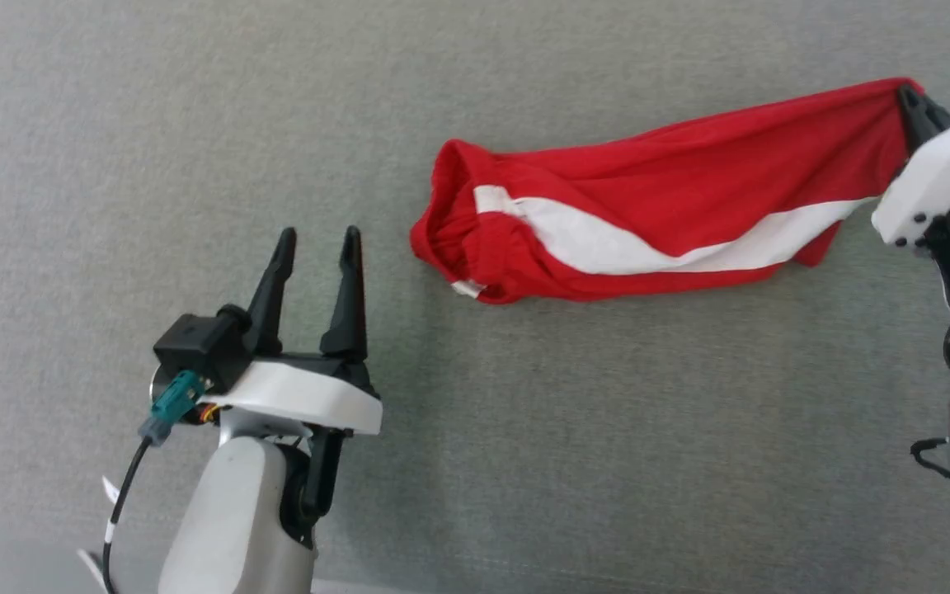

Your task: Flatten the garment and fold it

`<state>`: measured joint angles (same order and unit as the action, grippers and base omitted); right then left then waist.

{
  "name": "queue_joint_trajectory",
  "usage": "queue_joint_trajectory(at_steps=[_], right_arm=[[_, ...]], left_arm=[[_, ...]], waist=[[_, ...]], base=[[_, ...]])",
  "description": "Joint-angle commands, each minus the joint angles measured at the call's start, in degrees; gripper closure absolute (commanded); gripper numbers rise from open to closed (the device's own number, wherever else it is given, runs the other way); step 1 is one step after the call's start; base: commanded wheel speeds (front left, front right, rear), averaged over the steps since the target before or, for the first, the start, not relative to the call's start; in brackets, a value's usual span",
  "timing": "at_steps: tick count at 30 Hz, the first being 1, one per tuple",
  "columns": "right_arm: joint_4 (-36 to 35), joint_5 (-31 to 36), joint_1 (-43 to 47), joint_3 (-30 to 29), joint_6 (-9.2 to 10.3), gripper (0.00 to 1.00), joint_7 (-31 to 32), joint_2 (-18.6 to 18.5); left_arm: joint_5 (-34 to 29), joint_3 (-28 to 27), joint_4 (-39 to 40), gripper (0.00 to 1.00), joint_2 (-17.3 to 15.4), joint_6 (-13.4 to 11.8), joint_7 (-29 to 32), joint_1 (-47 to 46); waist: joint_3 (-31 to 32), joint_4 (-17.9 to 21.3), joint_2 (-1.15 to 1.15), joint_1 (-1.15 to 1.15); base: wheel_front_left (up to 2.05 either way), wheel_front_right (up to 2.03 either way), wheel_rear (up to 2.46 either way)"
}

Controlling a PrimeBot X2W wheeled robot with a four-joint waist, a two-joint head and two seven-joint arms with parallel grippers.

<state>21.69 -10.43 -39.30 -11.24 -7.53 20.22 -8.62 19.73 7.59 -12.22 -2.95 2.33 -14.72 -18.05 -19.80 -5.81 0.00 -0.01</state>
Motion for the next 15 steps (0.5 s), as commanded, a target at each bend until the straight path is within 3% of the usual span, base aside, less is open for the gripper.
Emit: queue_joint_trajectory(at_steps=[1, 5, 8, 15], right_arm=[[2.04, 0.87, -1.31, -0.20, 0.04, 0.00, -0.44, -0.06], [7.07, 4.12, -3.05, -0.36, 0.04, 0.00, -3.58, -0.94], [7.12, 5.92, -1.11, -0.49, 0.04, 0.00, -7.55, -0.89], [-3.77, 7.97, 12.31, 3.30, 0.04, 0.00, -20.15, 1.13]], left_arm=[[0.16, 0.27, -0.21, 0.00, 0.06, 0.25, -0.28, -0.90], [0.57, 1.62, -0.21, 0.00, 0.06, 0.05, -0.28, -1.11], [0.89, 2.66, -0.53, 0.00, 0.07, 0.00, -0.28, -0.73], [2.57, 5.62, -1.17, 0.00, 0.07, -1.09, 1.12, -0.41]], waist=[[-1.64, -1.75, 0.00, 0.01], [-0.90, -2.16, 0.00, 0.01], [1.00, -1.62, 0.00, 0.01], [5.93, 2.08, 0.00, 0.01]], base=[[0.00, 0.00, 0.00], [0.00, 0.00, 0.00], [0.00, 0.00, 0.00], [0.00, 0.00, 0.00]])
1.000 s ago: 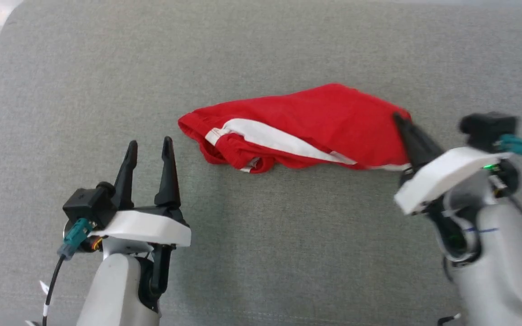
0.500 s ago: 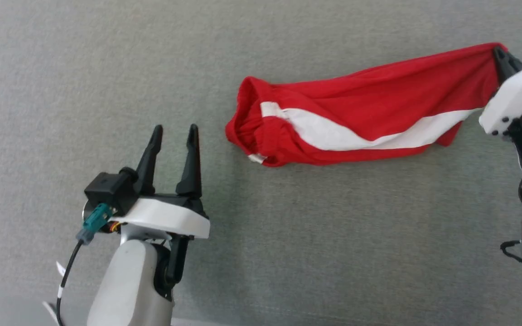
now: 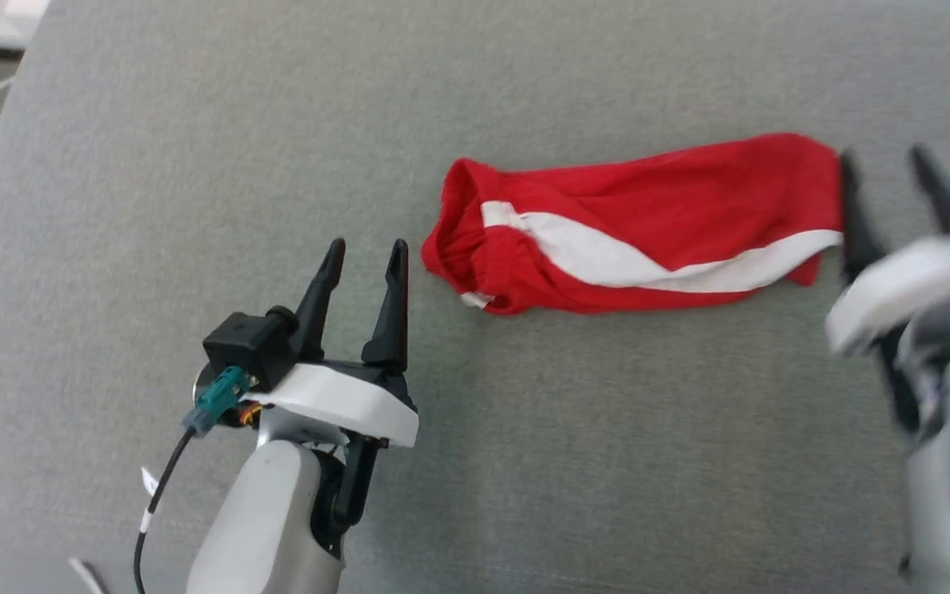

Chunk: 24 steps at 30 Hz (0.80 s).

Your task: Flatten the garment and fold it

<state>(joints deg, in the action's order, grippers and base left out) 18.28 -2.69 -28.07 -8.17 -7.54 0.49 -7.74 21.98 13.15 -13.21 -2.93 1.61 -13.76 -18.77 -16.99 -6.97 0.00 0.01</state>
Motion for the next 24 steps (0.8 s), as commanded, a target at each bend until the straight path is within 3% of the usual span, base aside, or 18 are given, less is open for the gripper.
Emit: queue_joint_trajectory(at_steps=[1, 6, 11, 18, 24], right_arm=[[-2.31, 0.35, 3.55, 1.09, 0.05, 0.00, -1.57, 0.62], [-10.74, 0.09, 14.67, 4.63, 0.05, 0.00, -4.71, 2.73], [-14.75, -1.54, 20.86, 6.49, 0.05, 0.00, -4.19, 4.28], [-17.78, -2.92, 22.92, 10.95, 0.05, 0.00, -2.66, 4.80], [-18.52, -4.30, 22.15, 12.65, 0.05, 0.00, -2.74, 4.84]], left_arm=[[0.65, 0.43, -0.41, 0.00, 0.05, -0.76, 1.13, 0.11], [2.82, 1.80, -2.16, 0.00, 0.05, -3.48, 7.35, -1.79], [4.95, 2.83, -5.22, 0.00, 0.02, -5.86, 16.10, -5.58], [5.10, 2.05, -10.44, 0.00, -1.78, -10.43, 27.77, -11.83], [5.50, 1.06, -12.66, 0.00, -3.32, -12.10, 32.01, -15.27]], waist=[[3.59, 3.93, 0.00, -0.01], [5.21, 7.19, 0.00, -0.01], [4.73, 9.66, 0.00, -0.01], [2.94, 12.16, 0.00, -0.01], [1.50, 13.33, 0.00, -0.01]], base=[[0.00, 0.00, 0.00], [0.00, 0.00, 0.00], [0.00, 0.00, 0.00], [0.00, 0.00, 0.00], [0.00, 0.00, 0.00]])
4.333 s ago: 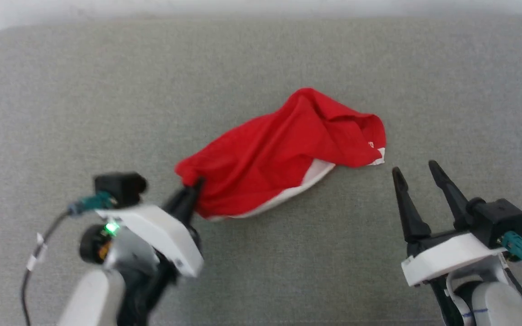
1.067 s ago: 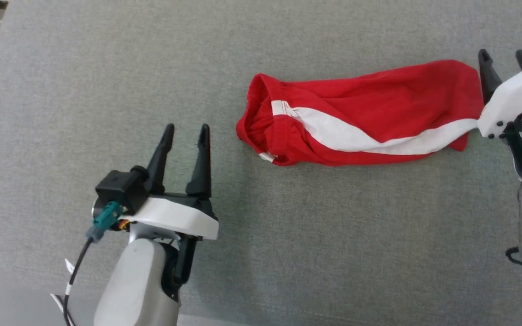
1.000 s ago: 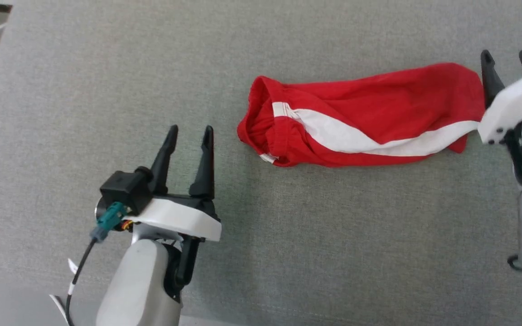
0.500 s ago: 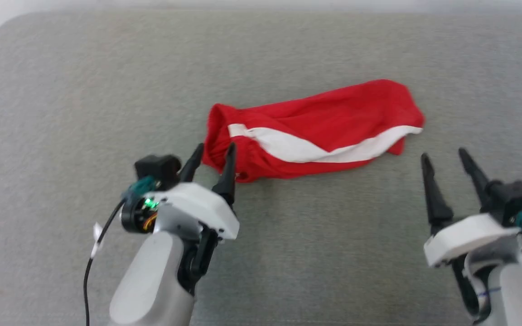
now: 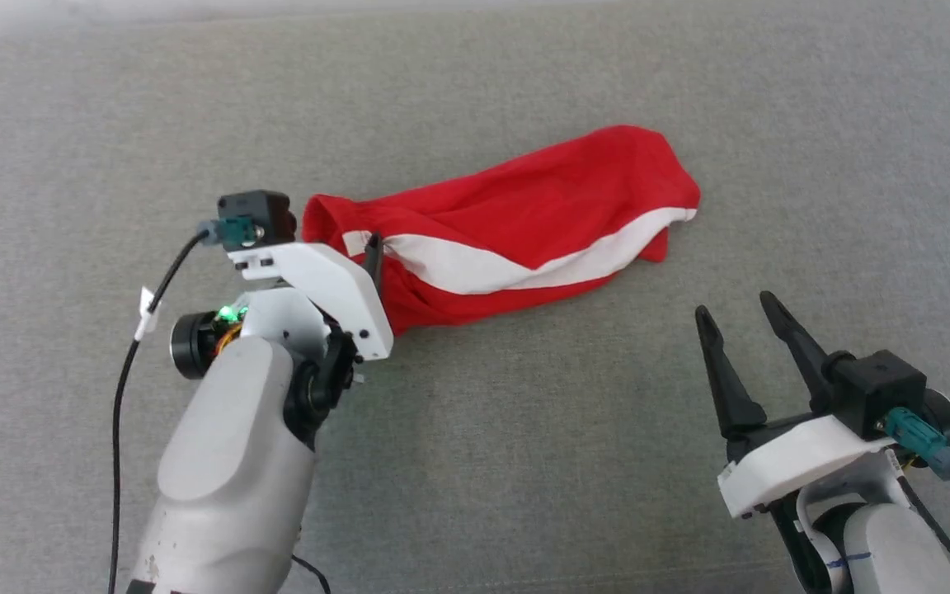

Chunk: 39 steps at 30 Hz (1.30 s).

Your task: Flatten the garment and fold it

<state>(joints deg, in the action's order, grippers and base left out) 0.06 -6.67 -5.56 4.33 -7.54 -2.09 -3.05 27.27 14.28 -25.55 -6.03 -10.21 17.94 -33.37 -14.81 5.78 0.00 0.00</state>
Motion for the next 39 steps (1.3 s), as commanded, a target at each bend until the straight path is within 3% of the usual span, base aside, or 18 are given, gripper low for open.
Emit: queue_joint_trajectory(at_steps=[1, 5, 7, 8, 16, 23, 30, 34, 39], right_arm=[[-0.32, -0.44, -0.45, 0.23, 0.05, 0.00, -0.23, 0.15], [-0.25, -0.84, -0.70, 0.24, 0.05, 0.00, -0.54, 0.16], [-0.13, -0.99, -0.80, 0.14, 0.05, 0.00, -0.67, 0.16], [-0.03, -1.08, -0.83, 0.15, 0.05, 0.00, -0.68, 0.16], [-0.08, -1.38, -1.46, -0.35, 0.05, 0.00, -0.93, 0.17], [2.59, 0.15, -5.45, -3.47, 0.05, 0.00, -0.55, 0.17], [13.88, 1.38, -15.48, -9.35, 0.05, 0.00, 6.73, 0.17], [22.64, 0.51, -22.27, -11.43, 0.05, 0.00, 12.47, 0.17], [30.68, 3.99, -27.85, -12.82, 0.05, 0.00, 18.14, 0.17]], left_arm=[[0.36, -0.02, -0.54, 0.00, -0.34, -0.20, 0.95, -0.95], [0.69, 0.53, -0.46, 0.00, -0.64, 0.28, 2.69, -1.65], [0.23, 0.94, 0.00, 0.64, -0.96, 0.47, 2.24, -1.80], [0.38, 1.18, 0.06, 1.00, -0.95, 0.89, 2.34, -1.77], [0.41, 1.70, 2.50, 1.00, -0.97, 2.17, -1.25, -0.04], [0.92, 2.01, 9.62, 1.00, -1.80, 2.71, -4.59, 7.83], [1.63, 2.16, 15.36, 1.00, -2.06, 2.51, -5.77, 12.61], [1.80, 2.81, 16.02, 1.00, -1.39, 2.52, -5.89, 12.23], [2.08, 3.72, 15.47, 1.00, -0.58, 2.99, -6.40, 11.28]], waist=[[-0.87, 0.68, 0.00, 0.00], [-1.44, 0.81, 0.00, 0.00], [-1.63, 0.74, 0.00, 0.00], [-1.67, 0.67, 0.00, 0.00], [-1.29, -0.55, 0.00, 0.00], [-1.64, -3.08, 0.00, 0.00], [-3.67, -6.41, 0.00, 0.00], [-4.70, -8.10, 0.00, 0.00], [-5.45, -9.52, 0.00, 0.00]], base=[[0.00, 0.00, 0.00], [0.00, 0.00, 0.00], [0.00, 0.00, 0.00], [0.00, 0.00, 0.00], [0.00, 0.00, 0.00], [0.00, 0.00, 0.00], [0.00, 0.00, 0.00], [0.00, 0.00, 0.00], [0.00, 0.00, 0.00]])
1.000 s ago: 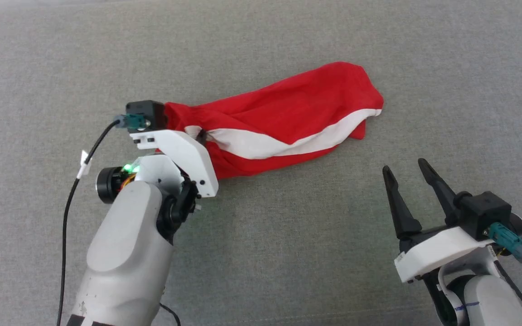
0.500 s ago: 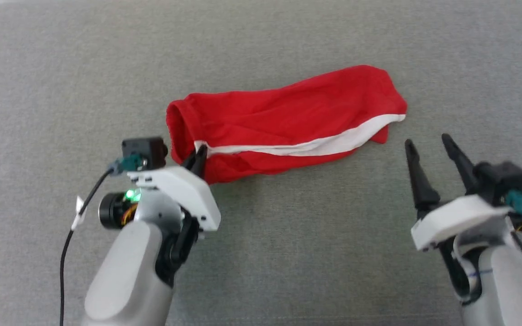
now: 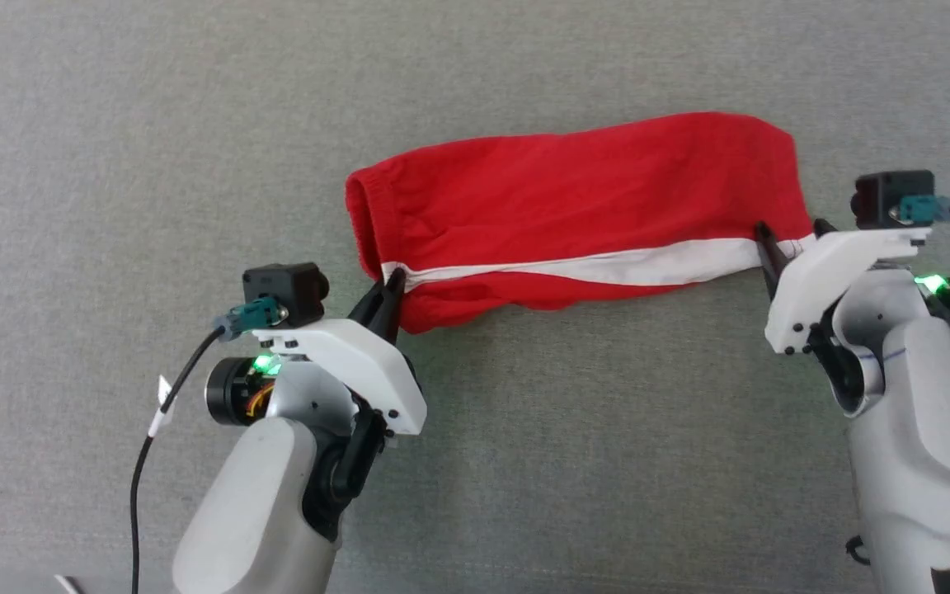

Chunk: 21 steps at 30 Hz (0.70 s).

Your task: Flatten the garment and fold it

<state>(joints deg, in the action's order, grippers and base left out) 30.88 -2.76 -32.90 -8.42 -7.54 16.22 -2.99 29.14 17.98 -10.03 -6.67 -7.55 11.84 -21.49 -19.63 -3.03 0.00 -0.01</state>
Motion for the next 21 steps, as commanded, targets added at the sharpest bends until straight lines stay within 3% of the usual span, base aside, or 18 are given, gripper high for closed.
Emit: queue_joint_trajectory(at_steps=[1, 2, 5, 14, 21], right_arm=[[0.89, 0.65, -1.09, -0.05, 0.05, 0.17, 0.86, 0.11], [1.60, 1.27, -1.50, 0.02, 0.05, 0.52, 1.70, 0.11], [2.33, 2.91, -1.52, 0.56, 0.05, 1.00, 3.63, 0.11], [-6.01, 0.34, 3.87, 2.75, 0.05, 1.00, 4.05, 0.11], [-21.07, -2.13, 4.32, 5.58, 0.05, 1.00, 10.69, -1.07]], left_arm=[[0.28, 0.12, -0.27, 1.00, 0.18, 0.42, -0.50, -0.70], [0.34, 0.21, -0.48, 1.00, 0.28, 0.47, -0.69, -0.75], [0.52, 0.36, -1.11, 1.00, 0.40, 0.53, -1.03, -0.71], [1.16, -0.16, -0.55, 1.00, -0.77, 1.39, -2.63, 0.28], [6.61, -2.73, 6.74, 1.00, -4.31, 6.36, 1.69, -3.39]], waist=[[-0.64, -0.82, 0.00, 0.01], [-0.62, -0.90, 0.00, 0.01], [-0.29, -0.88, 0.00, 0.01], [4.18, 1.43, 0.00, 0.01], [6.29, 4.16, 0.00, 0.01]], base=[[0.00, 0.00, 0.00], [0.00, 0.00, 0.00], [0.00, 0.00, 0.00], [0.00, 0.00, 0.00], [0.00, 0.00, 0.00]])
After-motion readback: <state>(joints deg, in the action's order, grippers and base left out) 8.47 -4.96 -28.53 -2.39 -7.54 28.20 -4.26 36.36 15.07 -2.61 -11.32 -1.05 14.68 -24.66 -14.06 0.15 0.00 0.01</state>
